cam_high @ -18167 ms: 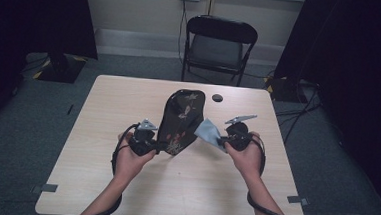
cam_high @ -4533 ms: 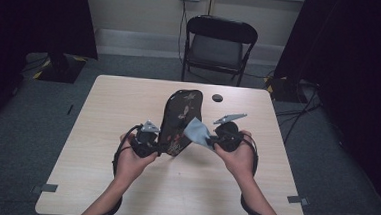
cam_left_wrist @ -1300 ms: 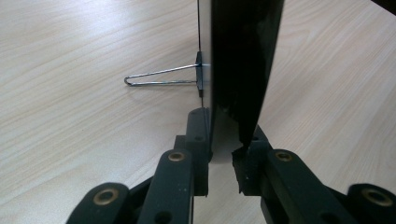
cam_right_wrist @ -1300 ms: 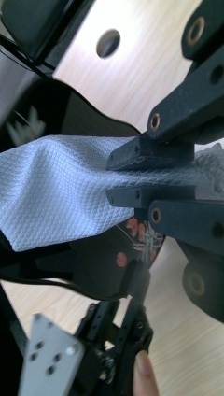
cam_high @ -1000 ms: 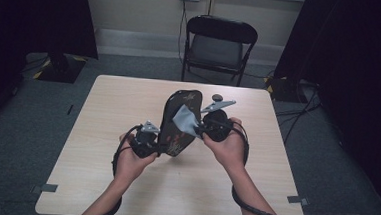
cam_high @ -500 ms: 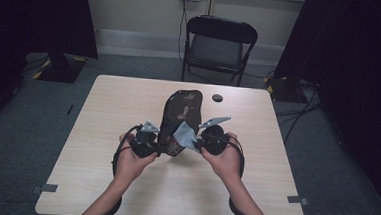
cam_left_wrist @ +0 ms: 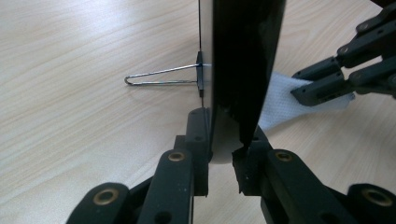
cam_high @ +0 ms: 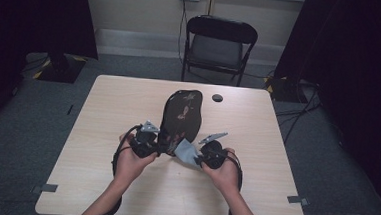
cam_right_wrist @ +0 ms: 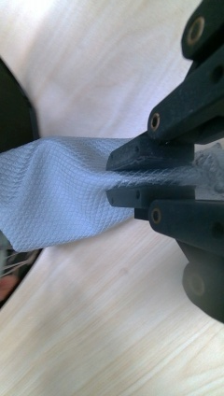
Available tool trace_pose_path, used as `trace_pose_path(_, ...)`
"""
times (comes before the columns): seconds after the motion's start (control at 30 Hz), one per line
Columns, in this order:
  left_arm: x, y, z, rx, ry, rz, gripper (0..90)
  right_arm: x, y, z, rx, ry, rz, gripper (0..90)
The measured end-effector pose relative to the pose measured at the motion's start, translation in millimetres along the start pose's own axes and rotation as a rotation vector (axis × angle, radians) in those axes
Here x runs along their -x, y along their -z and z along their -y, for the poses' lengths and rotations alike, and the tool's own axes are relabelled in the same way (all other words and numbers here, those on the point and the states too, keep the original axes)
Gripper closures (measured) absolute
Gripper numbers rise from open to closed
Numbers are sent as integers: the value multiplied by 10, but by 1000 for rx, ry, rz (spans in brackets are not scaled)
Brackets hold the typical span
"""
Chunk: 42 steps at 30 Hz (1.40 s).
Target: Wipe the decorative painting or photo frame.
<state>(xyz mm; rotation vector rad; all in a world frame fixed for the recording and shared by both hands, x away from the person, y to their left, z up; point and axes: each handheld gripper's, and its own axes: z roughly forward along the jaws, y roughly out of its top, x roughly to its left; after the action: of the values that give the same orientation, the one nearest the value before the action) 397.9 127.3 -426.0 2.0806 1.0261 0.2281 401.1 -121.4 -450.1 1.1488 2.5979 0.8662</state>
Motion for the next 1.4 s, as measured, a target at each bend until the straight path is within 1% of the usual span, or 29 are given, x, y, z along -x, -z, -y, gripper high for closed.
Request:
trace_pose_path(0.17, 3, -1, 4, 3, 3, -1, 782, 10, -54, 88, -23, 0, 3, 823)
trace_pose_path(0.27, -2, 13, 7, -4, -3, -5, 777, 23, -43, 117, -18, 1, 6, 823)
trace_pose_path(0.33, -7, 17, 13, -3, 4, -4, 764, 35, 7, 113, -17, 2, 8, 823)
trace_pose_path(0.37, -9, 17, 18, 2, 2, -10, 757, 45, 46, 100, -11, -2, 12, 823)
trace_pose_path(0.43, -9, 20, 20, -4, 4, -7, 754, 61, 133, 60, 3, -3, 17, 824)
trace_pose_path(0.5, -11, 26, 22, -2, 1, -11, 753, 72, 275, -24, 29, 6, 29, 824)
trace_pose_path(0.6, -14, 34, 34, -3, 14, -1, 755, 73, 483, -164, 63, 24, 47, 824)
trace_pose_path(0.7, -12, 37, 36, -3, 16, -2, 772, 75, 762, -382, 119, 35, 68, 823)
trace_pose_path(0.8, -9, 40, 33, -9, 13, -2, 780, 57, 930, -548, 158, 49, 74, 823)
trace_pose_path(0.9, -14, 42, 34, -10, 16, 1, 782, 5, 1105, -750, 199, 74, 84, 824)
trace_pose_path(1.0, -13, 41, 32, -9, 19, 0, 782, -29, 1208, -893, 229, 80, 88, 823)
trace_pose_path(1.07, -10, 36, 36, -2, 24, 0, 783, -50, 1231, -944, 239, 86, 85, 824)
trace_pose_path(1.13, -17, 41, 34, -8, 19, 0, 783, -70, 1207, -978, 229, 86, 85, 823)
trace_pose_path(1.17, -11, 38, 35, -4, 27, 1, 783, -73, 1184, -981, 225, 89, 86, 823)
trace_pose_path(1.27, -16, 42, 34, -10, 16, 1, 783, -87, 1093, -949, 212, 84, 73, 823)
trace_pose_path(1.37, -17, 43, 32, -12, 18, 2, 783, -105, 985, -891, 202, 86, 60, 823)
trace_pose_path(1.4, -14, 39, 32, -7, 24, 3, 783, -114, 947, -868, 195, 85, 53, 823)
